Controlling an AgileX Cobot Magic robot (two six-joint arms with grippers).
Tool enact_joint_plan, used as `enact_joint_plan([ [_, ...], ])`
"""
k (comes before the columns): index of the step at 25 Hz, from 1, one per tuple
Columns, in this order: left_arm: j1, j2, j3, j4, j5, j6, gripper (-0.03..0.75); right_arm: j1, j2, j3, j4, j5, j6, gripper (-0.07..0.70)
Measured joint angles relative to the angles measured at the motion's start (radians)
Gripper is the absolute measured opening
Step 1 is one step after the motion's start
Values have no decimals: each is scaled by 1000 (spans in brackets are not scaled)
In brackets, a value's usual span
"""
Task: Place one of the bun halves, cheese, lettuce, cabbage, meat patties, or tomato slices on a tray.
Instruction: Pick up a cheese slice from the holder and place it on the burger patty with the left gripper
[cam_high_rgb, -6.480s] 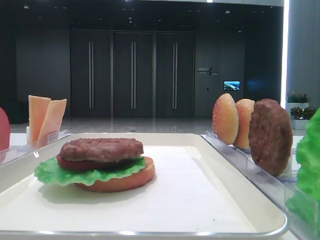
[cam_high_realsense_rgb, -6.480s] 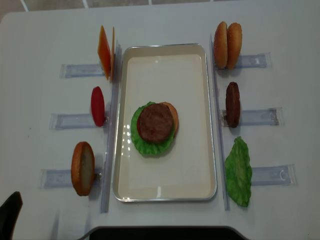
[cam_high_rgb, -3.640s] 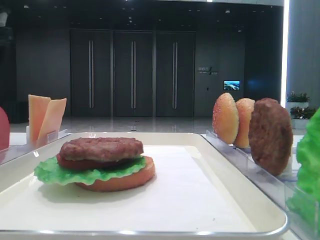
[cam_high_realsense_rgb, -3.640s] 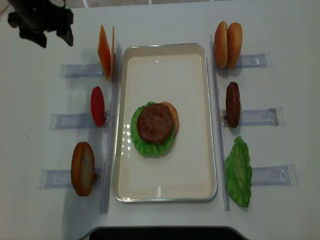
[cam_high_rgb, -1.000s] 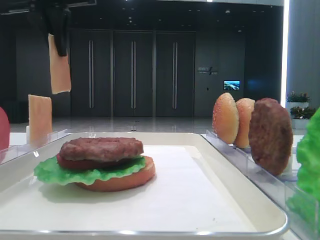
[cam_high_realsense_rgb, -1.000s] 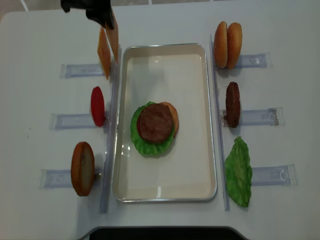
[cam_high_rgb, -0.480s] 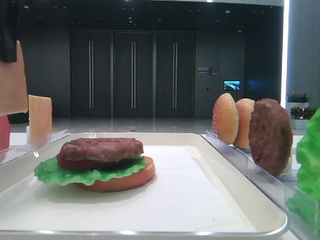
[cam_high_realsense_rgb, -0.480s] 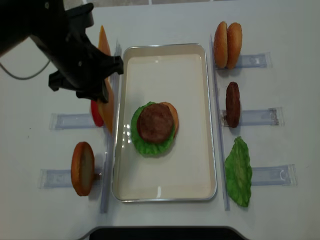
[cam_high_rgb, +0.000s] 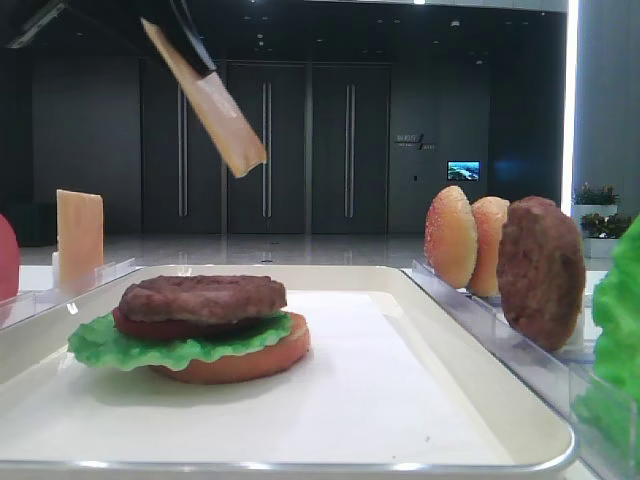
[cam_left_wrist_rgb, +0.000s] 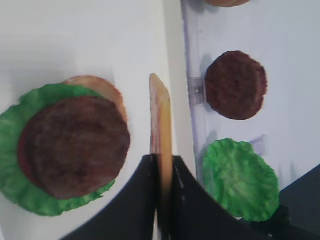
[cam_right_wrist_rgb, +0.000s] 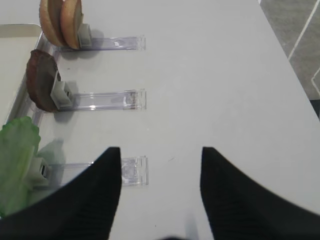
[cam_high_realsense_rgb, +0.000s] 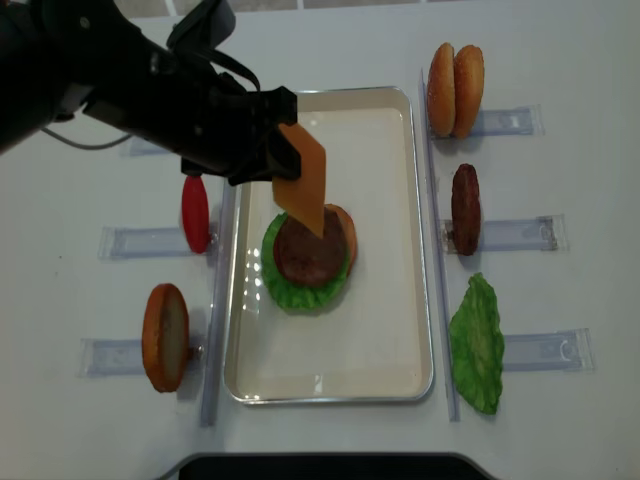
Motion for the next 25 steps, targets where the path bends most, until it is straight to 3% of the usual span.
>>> enact_joint_plan([
  [10, 0, 106, 7, -268, 4, 314, 30, 0, 0, 0, 0, 0, 0, 348],
  [13, 0, 118, 47, -300, -3, 358, 30, 0, 0, 0, 0, 0, 0, 348],
  [19, 15, 118, 166, -453, -26, 556, 30, 0, 0, 0, 0, 0, 0, 348],
  [25, 16, 118, 193, -467, -74, 600, 30, 0, 0, 0, 0, 0, 0, 348],
])
